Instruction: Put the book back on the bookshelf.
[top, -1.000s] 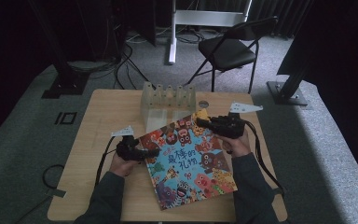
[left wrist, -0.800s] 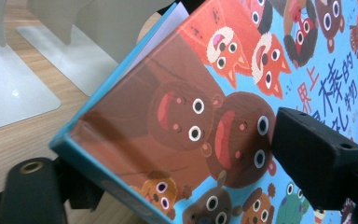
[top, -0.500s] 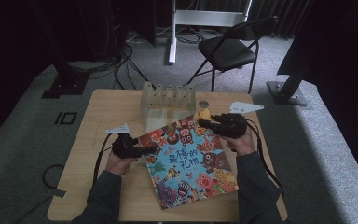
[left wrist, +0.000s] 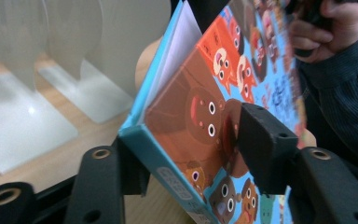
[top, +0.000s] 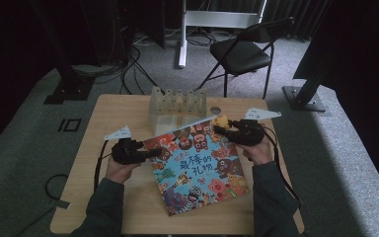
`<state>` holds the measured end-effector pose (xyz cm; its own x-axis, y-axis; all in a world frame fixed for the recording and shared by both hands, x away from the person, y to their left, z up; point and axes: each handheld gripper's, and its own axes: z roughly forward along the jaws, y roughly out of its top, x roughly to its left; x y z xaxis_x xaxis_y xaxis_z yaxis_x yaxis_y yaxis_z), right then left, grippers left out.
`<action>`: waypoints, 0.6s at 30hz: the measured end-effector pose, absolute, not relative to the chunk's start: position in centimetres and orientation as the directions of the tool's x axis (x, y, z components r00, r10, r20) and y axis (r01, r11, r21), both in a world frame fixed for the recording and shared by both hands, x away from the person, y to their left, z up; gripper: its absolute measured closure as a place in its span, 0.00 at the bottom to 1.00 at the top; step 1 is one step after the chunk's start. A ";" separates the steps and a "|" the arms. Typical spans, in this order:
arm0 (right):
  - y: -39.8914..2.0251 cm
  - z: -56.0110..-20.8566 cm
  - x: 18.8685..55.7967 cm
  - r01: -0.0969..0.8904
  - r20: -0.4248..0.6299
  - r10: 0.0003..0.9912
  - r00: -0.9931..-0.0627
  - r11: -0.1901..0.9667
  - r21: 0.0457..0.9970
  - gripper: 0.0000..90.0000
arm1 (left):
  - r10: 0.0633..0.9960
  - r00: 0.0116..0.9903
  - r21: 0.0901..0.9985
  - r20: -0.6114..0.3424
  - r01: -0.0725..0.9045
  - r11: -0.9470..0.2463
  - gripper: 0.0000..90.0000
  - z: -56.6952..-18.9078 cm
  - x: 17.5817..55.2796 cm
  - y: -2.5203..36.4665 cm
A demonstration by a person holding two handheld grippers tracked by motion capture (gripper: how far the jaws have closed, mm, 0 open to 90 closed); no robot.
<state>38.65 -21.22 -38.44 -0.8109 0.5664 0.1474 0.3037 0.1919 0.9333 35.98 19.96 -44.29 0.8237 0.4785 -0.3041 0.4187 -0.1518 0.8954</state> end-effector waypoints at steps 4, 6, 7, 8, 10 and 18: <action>-21.4 -38.3 38.2 0.274 0.096 0.609 -0.787 0.205 0.940 0.57 | 0.478 0.841 0.920 -0.252 0.361 -0.151 0.64 -43.0 35.5 19.9; -21.4 -38.2 38.1 0.272 0.090 0.618 -0.781 0.208 0.940 0.57 | 0.482 0.847 0.929 -0.225 0.336 -0.156 0.65 -42.4 35.3 19.8; -21.4 -38.2 38.1 0.270 0.081 0.628 -0.774 0.211 0.940 0.55 | 0.485 0.849 0.934 -0.209 0.321 -0.159 0.67 -42.1 35.2 19.8; -21.4 -38.2 38.1 0.268 0.076 0.634 -0.769 0.213 0.939 0.55 | 0.485 0.852 0.937 -0.199 0.309 -0.159 0.68 -41.9 35.1 19.7; -21.4 -38.2 38.1 0.265 0.068 0.643 -0.763 0.215 0.940 0.54 | 0.490 0.853 0.946 -0.176 0.285 -0.156 0.70 -41.3 35.0 19.6; -21.1 -38.1 37.9 0.227 0.019 0.676 -0.737 0.220 0.949 0.56 | 0.529 0.845 0.976 -0.073 0.171 -0.137 0.78 -38.8 34.7 19.6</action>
